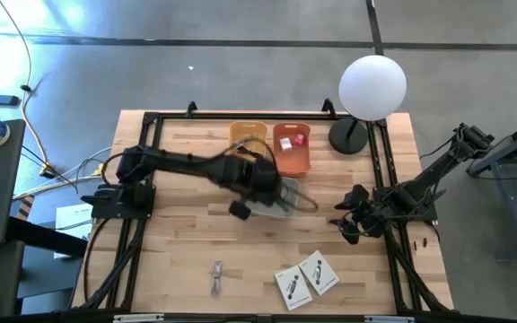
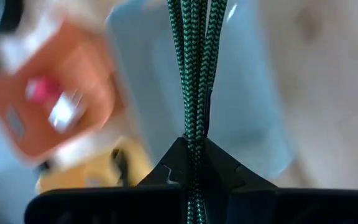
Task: Pick and place items into bin
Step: Put the green charger cable into the yellow bin
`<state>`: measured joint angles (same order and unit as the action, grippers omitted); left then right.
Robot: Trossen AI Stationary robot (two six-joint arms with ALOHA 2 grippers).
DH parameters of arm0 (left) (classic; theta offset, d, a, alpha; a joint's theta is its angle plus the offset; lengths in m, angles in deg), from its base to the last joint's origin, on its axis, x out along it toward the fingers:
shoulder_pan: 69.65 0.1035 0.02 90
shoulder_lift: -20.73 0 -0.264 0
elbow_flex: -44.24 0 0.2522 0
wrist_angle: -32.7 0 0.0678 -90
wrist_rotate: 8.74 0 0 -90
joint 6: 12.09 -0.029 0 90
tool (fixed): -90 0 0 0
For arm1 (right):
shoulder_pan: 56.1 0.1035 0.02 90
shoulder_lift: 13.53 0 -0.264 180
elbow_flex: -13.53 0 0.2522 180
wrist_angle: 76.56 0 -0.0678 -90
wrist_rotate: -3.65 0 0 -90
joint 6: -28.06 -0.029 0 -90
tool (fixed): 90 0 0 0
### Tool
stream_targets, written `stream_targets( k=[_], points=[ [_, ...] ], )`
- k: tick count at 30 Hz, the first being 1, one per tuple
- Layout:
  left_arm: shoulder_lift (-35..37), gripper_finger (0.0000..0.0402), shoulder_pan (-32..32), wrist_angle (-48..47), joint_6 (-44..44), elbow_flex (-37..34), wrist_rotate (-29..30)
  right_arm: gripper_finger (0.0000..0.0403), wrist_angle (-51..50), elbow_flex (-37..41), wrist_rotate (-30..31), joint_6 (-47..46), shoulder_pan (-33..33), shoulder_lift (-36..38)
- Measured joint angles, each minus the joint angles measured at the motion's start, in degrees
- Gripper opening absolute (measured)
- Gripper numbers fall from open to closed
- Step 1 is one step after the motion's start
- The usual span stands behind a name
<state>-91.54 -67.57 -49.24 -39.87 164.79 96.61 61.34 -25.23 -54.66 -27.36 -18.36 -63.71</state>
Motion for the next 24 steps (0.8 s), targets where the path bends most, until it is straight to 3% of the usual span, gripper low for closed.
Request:
stream_targets(
  k=[4,11,18,24],
  points=[
    [0.07,0.0002,6.62,-4.79,4.98,0.30,3.71,0.0247,-0.15,0.00,0.38,-1.28,0.00,0.00],
    [0.07,0.0003,18.37,-4.89,18.37,0.30,4.10,0.0247,-0.17,0.00,2.56,-4.57,-0.02,0.00],
    [0.07,0.0004,26.39,-4.83,28.92,0.30,-2.11,0.0247,-0.17,-0.01,3.48,-7.41,-0.13,0.00],
    [-0.74,0.0004,28.78,-4.56,35.39,0.30,-5.47,0.0247,-0.17,0.00,7.70,-7.25,-0.49,0.00]
  ],
)
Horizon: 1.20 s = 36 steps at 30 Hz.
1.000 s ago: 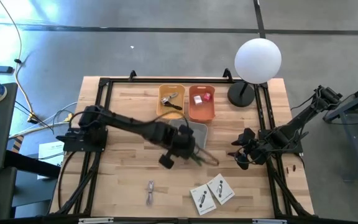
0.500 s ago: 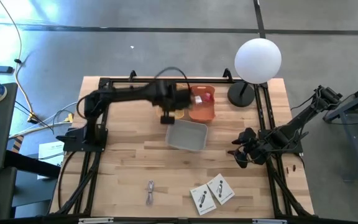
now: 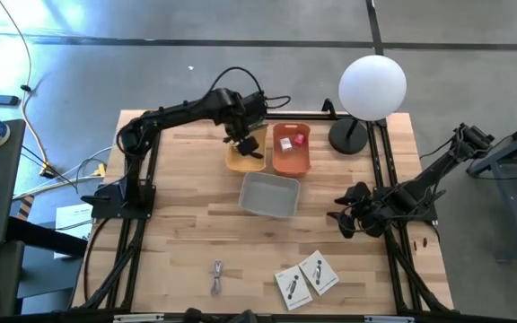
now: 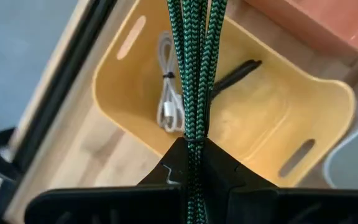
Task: Pick and place items into bin
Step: Put the green charger cable into the yellow bin
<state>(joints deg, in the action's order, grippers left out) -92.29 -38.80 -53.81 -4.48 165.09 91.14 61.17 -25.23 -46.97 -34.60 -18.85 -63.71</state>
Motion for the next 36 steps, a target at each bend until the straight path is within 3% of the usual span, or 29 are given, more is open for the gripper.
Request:
stream_targets(
  k=[4,12,30,36],
  points=[
    [-2.63,0.0004,-0.13,0.39,3.05,0.02,-2.91,0.0247,-0.04,0.00,-0.19,1.44,-0.73,-0.02],
    [-7.48,0.0005,-1.07,-1.42,7.37,-0.02,-2.61,0.0247,-0.28,-0.01,-1.57,2.29,-0.84,-0.01],
    [-7.74,0.0006,-0.86,0.04,11.08,-0.02,-0.67,0.0247,-2.14,-0.02,-3.11,3.75,-0.82,0.00],
    [-7.74,0.0052,-0.86,1.14,11.13,-0.02,-1.48,0.0247,-2.12,0.00,-3.17,3.25,-0.82,0.00]
  ],
)
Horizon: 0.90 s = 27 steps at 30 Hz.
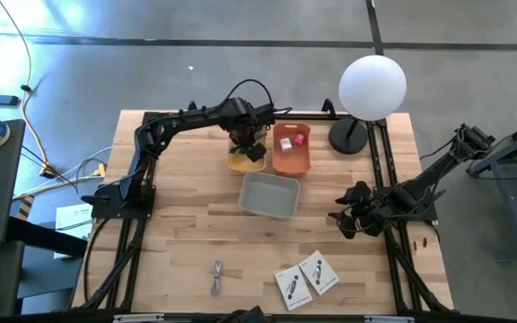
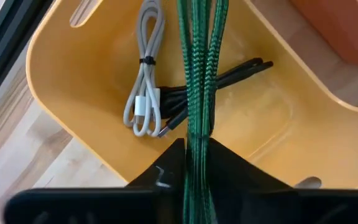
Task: Pick and place items into bin
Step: Put the green charger cable into the yellow bin, then put the gray charger cable into the yellow bin
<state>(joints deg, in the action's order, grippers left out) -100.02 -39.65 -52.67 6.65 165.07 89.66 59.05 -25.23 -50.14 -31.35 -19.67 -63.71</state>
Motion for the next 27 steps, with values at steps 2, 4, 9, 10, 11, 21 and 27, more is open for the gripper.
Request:
stream_targets(
  k=[2,4,9,10,11,21,27],
  points=[
    [0.00,0.0078,0.00,-0.04,0.00,0.00,0.00,0.0247,0.02,-0.02,-0.01,-0.11,0.00,0.00],
    [0.00,0.0104,0.00,-0.15,-0.32,0.00,-0.04,0.0247,0.02,-0.01,-0.01,-0.12,0.00,-0.01],
    [0.00,0.0163,-0.02,-0.37,-3.55,0.02,-1.50,0.0247,0.02,0.00,-0.03,-0.64,0.00,0.00],
    [0.07,0.0172,-0.02,-0.40,-5.15,0.02,-2.43,0.0247,0.02,-0.02,-0.04,-0.68,0.00,-0.01],
    [0.29,0.0181,-0.02,-0.46,-6.95,0.02,-3.26,0.0247,0.04,-0.01,-0.15,-0.68,0.00,0.00],
    [8.38,0.0220,-4.01,-2.69,-32.08,2.62,-6.04,0.0247,0.02,-0.02,-0.18,-1.13,-0.02,0.00],
    [14.25,0.0210,-11.92,-7.88,-45.88,2.93,-6.51,0.0247,0.02,-0.02,1.95,-1.21,-0.07,0.00]
  ],
)
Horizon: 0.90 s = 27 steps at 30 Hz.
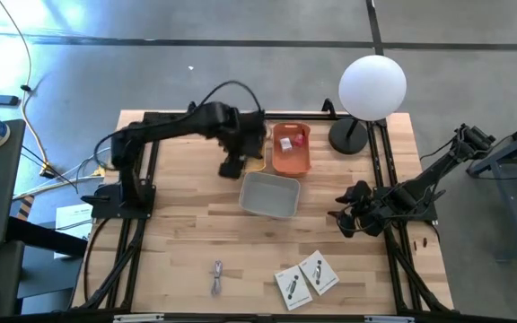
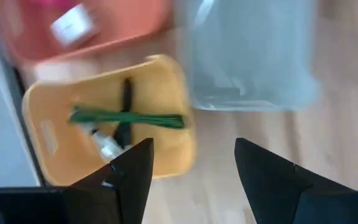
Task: Pick and place items into bin
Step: Put the gray charger cable into the yellow bin
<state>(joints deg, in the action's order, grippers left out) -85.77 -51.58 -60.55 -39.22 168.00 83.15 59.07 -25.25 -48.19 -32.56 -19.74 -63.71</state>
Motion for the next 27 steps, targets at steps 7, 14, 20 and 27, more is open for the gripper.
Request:
stream_targets(
  k=[7,14,20,27],
  points=[
    [2.16,0.0198,-12.17,-1.85,-4.08,0.02,-0.01,0.0247,0.01,0.00,3.84,-0.67,-0.79,-0.01],
    [2.25,0.0184,-21.60,-1.34,-3.43,-4.35,0.03,0.0247,0.01,0.01,3.50,-0.20,-4.89,-0.01],
    [2.25,0.0173,-27.08,-0.60,2.23,-12.79,0.12,0.0247,0.03,0.00,2.39,2.16,-6.59,-0.01],
    [2.23,0.0172,-34.49,5.56,10.19,-22.52,-4.78,0.0247,0.02,0.02,0.67,5.43,-6.86,-0.02]
  ],
)
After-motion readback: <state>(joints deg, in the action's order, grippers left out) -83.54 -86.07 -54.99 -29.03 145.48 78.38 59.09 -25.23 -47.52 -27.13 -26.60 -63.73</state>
